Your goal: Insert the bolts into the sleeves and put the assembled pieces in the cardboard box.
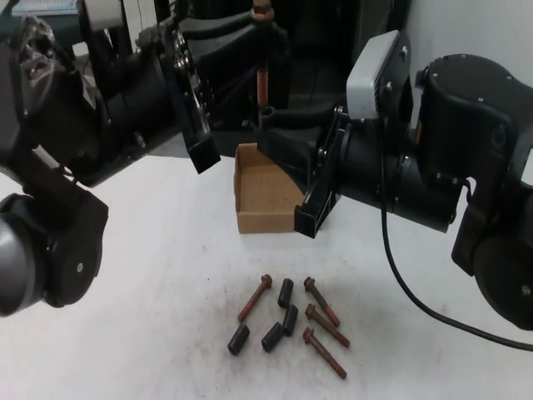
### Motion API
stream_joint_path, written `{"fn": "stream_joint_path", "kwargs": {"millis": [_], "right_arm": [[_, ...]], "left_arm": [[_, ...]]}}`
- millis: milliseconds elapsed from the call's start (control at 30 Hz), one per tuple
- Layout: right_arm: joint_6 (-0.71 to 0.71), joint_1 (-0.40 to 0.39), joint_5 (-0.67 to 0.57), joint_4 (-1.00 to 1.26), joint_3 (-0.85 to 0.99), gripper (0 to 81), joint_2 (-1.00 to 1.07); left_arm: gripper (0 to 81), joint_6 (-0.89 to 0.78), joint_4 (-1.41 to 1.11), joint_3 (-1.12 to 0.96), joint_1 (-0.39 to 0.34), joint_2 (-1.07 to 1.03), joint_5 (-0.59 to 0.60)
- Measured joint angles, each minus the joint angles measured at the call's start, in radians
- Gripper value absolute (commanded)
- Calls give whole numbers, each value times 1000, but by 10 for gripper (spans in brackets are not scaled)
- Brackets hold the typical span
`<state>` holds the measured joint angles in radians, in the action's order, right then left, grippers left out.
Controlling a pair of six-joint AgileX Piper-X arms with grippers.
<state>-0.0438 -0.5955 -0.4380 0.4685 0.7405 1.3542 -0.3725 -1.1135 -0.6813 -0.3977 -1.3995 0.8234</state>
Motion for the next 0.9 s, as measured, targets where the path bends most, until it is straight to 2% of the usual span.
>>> {"fn": "stream_joint_path", "kwargs": {"millis": [300,900], "right_arm": [[0,0,-32,17,0,9,0],[0,-9,-32,17,0,9,0]], "left_arm": [[2,13,14,0,0,0,-51],[2,7,14,0,0,0,-13]]}}
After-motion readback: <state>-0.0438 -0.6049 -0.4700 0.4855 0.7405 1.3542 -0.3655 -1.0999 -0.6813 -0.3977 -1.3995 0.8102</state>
